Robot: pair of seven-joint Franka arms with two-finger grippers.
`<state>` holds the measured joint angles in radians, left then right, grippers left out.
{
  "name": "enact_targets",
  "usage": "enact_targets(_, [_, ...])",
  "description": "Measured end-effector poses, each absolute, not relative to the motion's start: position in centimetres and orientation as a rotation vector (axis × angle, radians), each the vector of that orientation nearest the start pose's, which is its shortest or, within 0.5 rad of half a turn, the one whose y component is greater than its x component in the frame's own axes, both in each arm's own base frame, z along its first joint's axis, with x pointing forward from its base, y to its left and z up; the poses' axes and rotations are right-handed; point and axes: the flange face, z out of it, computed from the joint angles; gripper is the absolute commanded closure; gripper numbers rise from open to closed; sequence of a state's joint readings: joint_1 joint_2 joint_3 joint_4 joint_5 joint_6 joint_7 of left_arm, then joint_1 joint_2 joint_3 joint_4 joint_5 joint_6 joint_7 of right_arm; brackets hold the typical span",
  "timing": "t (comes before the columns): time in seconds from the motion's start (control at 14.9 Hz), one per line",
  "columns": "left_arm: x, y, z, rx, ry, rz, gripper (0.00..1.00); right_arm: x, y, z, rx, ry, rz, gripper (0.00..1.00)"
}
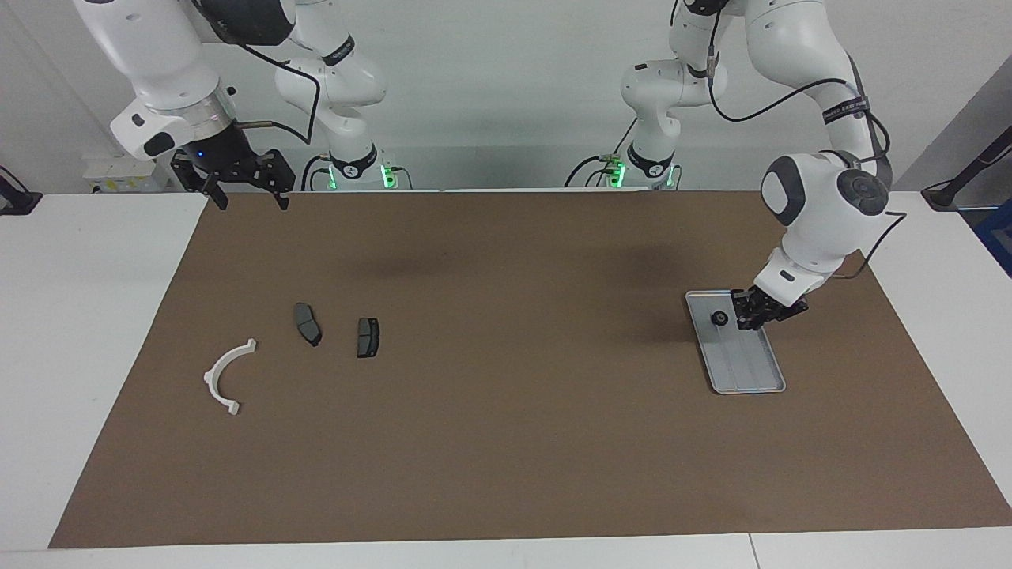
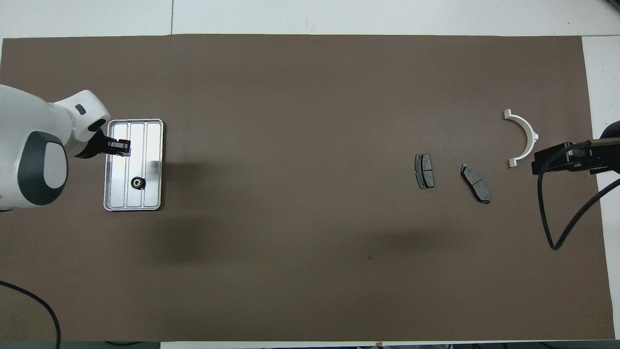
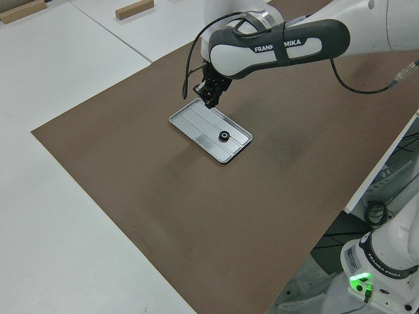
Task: Pick bearing gear from pile to tray
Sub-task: 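Carry the second bearing to the tray with the left gripper, then release the second bearing into the tray with the left gripper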
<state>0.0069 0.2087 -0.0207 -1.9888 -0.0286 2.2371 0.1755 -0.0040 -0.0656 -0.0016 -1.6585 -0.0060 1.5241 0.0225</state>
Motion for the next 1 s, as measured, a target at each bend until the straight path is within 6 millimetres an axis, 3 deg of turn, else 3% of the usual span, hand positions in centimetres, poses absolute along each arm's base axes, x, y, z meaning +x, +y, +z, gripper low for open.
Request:
enact_targets(0.2, [59.6, -0.5, 33.6, -3.152, 0.270, -0.062, 1.00, 52.8, -0.4, 62.0, -3.146, 0.047, 0.092, 0.00])
enact_targets(0.67, [60.1, 1.0, 32.2, -3.146, 0.278, -0.091, 1.00, 52.7, -0.4, 62.5, -3.146, 0.047, 0.075, 0.00])
enact_targets(1.0, [60.3, 0.9, 30.9, -3.144, 0.280, -0.116, 1.00, 52.7, -0.3, 62.6, -3.147, 0.042, 0.073, 0.00])
